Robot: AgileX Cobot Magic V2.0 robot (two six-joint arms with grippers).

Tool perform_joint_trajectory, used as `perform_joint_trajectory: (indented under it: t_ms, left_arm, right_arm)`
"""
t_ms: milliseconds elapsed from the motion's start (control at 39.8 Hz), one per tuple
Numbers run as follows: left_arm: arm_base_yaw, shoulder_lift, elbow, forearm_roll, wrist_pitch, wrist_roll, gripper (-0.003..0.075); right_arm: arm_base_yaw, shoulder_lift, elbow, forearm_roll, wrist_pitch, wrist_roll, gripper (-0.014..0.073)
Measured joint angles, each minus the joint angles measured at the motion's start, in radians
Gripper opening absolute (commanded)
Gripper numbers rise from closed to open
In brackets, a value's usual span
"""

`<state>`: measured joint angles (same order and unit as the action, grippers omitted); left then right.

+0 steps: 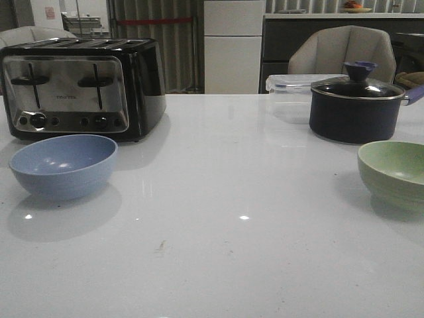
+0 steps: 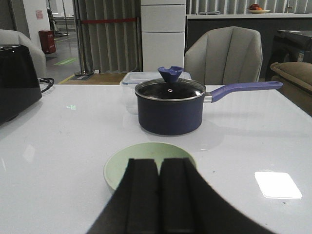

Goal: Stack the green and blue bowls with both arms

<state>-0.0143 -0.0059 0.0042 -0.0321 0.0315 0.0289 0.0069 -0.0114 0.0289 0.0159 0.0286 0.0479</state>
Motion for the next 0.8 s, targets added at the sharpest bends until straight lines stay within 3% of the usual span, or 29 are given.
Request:
perform_joint_trajectory:
  t_ms: [804]
  left_arm:
    - [0.000,0.000,0.000,0.000,-0.004,0.000,0.0099]
  right_arm:
    - [0.000,0.000,0.000,0.000,-0.034,0.000,0.0010]
